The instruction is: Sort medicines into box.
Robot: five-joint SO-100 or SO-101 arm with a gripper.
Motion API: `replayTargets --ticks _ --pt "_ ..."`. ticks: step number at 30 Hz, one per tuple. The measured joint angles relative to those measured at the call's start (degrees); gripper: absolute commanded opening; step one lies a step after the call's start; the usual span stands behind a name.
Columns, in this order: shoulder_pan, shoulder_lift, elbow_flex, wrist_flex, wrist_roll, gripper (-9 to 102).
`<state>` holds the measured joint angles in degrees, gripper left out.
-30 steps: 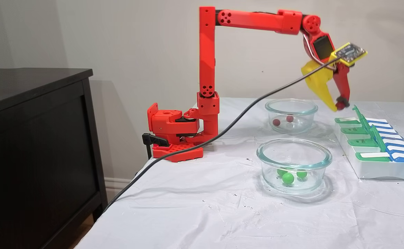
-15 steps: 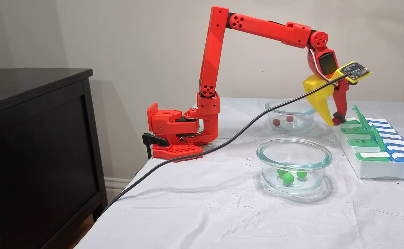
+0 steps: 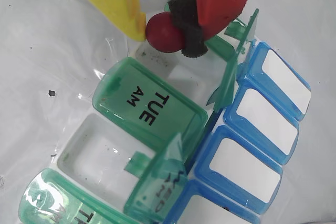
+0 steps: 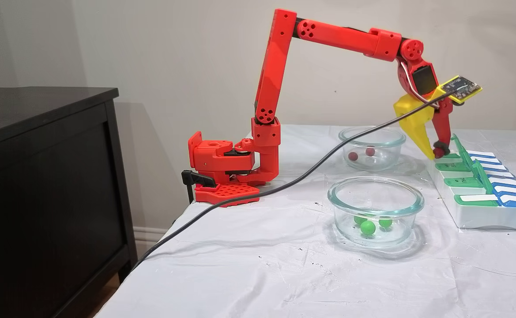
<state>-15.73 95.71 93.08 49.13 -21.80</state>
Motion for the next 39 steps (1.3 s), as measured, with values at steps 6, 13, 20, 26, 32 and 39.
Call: replayTargets --ticks 6,13,20,26,32,39 --pt "0.0 -0.4 0.0 -1.1 -0.2 0" --pt "0.4 -0.4 0.0 -1.8 -1.1 9" --pt "0.4 -0.4 0.0 -2.0 -1.1 19" --pt "0.4 -0.5 0.0 -1.4 -1.8 27" --pt "0.4 -0.5 -0.6 1.3 -1.8 25" --pt "0.4 0.8 -1.9 5.5 -1.9 8"
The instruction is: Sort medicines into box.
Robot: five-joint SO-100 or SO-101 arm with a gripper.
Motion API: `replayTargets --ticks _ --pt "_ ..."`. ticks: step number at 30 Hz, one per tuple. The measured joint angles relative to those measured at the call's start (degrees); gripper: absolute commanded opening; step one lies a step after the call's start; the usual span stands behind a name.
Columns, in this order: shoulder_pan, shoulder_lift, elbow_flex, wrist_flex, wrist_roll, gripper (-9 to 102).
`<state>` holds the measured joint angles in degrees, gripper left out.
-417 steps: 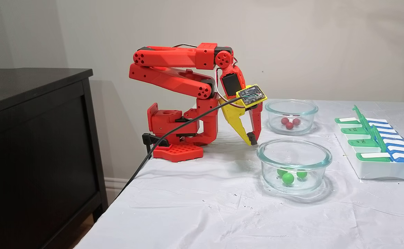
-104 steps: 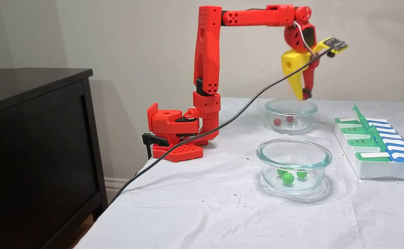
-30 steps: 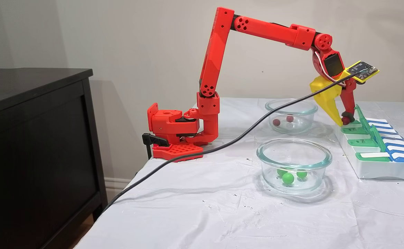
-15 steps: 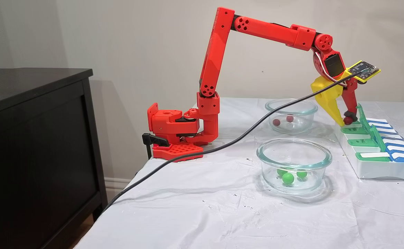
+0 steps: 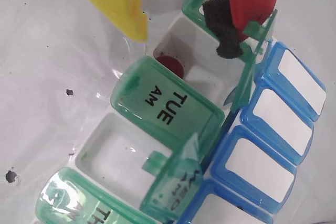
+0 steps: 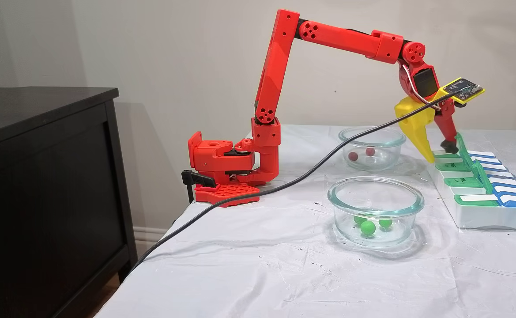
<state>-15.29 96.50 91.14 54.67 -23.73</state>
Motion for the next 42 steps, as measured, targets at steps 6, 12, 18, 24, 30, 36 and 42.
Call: replayTargets --ticks 6,12,18,24,30,36,42 --pt "-1.2 4.7 -5.5 11.5 0.8 0" --pt "-5.7 6.9 -13.6 27.0 4.7 0" --pt "-11.6 8.3 -12.0 29.7 6.7 0" --pt "-17.2 10.4 -4.9 30.4 6.7 0" --pt "-19.2 9.1 -1.9 30.7 7.3 0" --pt "-19.3 7.4 1.0 28.9 7.3 11" --pt "-21.9 7.2 8.5 23.6 8.2 13"
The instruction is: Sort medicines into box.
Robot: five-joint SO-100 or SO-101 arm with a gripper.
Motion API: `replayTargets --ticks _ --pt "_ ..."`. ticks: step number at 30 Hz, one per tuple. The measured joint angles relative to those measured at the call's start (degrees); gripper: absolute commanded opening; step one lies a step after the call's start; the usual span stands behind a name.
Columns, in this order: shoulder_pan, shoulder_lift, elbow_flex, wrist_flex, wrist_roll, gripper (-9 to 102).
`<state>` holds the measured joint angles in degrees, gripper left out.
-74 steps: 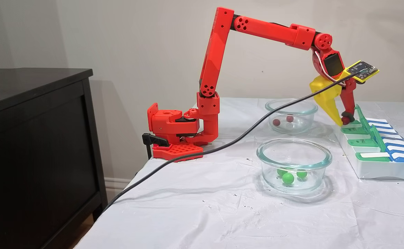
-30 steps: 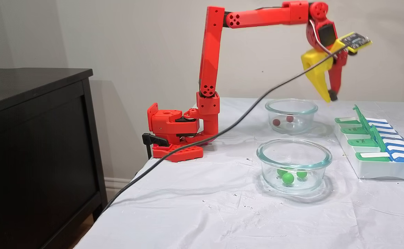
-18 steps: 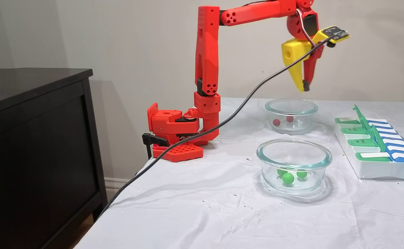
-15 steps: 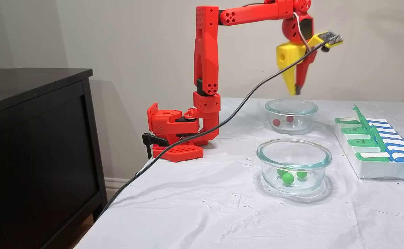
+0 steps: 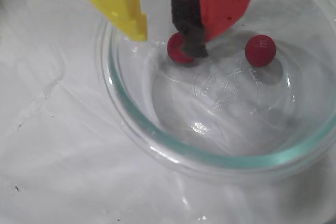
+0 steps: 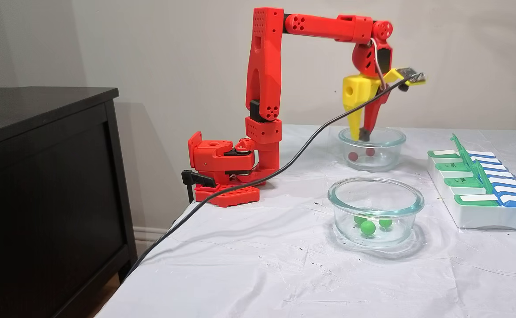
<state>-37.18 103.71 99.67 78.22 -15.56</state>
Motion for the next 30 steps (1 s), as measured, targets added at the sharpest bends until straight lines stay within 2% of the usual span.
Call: replayTargets --ticks 5,13,21,30 --pt "-1.1 -1.9 1.9 -3.6 0.7 23" --pt "-2.7 -4.4 1.9 -3.6 0.7 26" --pt "-3.4 -7.7 0.2 0.0 0.7 29" --pt "-3.6 -13.9 -8.9 7.5 0.7 29"
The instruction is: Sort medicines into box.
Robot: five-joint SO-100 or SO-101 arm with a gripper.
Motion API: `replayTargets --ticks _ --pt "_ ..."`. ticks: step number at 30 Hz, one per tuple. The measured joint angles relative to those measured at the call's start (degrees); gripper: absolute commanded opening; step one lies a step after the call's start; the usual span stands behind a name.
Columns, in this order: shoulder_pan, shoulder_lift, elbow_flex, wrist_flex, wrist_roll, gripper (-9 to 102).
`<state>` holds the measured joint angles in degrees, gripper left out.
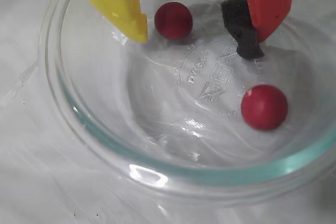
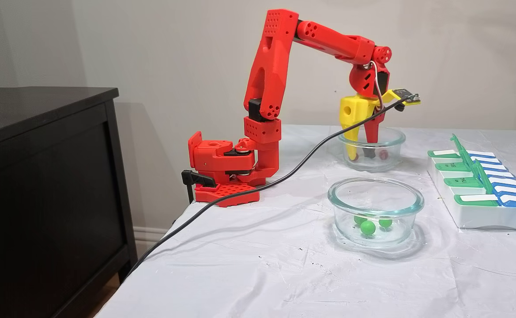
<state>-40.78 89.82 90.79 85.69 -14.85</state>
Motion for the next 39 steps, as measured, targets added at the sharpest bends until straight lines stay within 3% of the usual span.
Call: replayTargets --ticks 13,31,39 --pt "0.0 -8.9 -13.4 10.0 2.0 28" --pt "-2.2 -10.8 -16.2 9.5 9.8 20" --pt "-2.2 -10.8 -16.2 9.5 10.2 22"
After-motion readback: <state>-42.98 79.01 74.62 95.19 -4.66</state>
